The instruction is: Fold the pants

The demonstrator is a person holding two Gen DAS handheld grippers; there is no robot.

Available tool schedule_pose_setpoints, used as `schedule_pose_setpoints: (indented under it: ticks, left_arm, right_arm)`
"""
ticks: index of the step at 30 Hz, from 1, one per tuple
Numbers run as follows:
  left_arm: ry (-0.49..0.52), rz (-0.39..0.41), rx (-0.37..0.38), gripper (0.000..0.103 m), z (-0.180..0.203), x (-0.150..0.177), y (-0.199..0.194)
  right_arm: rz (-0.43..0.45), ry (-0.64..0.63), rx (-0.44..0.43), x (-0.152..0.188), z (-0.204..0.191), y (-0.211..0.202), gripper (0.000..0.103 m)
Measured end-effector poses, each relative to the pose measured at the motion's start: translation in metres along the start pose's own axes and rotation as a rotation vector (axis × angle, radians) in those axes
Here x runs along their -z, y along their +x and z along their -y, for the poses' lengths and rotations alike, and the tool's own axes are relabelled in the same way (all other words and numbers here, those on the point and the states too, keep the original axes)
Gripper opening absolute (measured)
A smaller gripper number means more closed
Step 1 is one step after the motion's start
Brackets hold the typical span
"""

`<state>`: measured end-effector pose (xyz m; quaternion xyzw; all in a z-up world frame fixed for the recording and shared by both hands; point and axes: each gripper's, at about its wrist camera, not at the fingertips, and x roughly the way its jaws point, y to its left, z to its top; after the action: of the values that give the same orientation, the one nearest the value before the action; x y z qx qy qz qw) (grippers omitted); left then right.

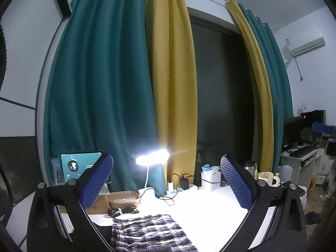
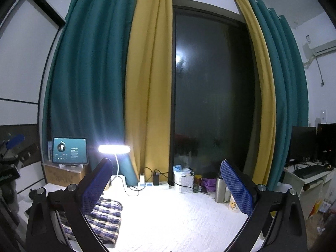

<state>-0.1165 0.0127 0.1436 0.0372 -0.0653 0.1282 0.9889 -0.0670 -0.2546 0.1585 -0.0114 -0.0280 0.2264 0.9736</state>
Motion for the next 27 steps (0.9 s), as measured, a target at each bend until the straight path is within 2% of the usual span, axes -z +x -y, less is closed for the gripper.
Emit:
schedule_pose_setpoints:
  ticks: [5, 14, 27]
  left_arm:
    - [-0.019, -0.002, -0.011, 0.102, -0.013, 0.008, 0.0]
    - [-0.051, -0.029, -0.024, 0.102, -0.032, 0.017, 0.003]
    - [-0.051, -0.035, -0.022, 0.102, -0.03, 0.018, 0.003]
  right_arm:
    - [0.001, -0.041, 0.028, -0.009, -0.018, 0.002, 0.103]
    - [-0.033, -0.076, -0.02, -0.008, -0.041, 0.015, 0.103]
    - [-0.053, -0.054, -0.025, 0.0, -0.034, 0.02, 0.103]
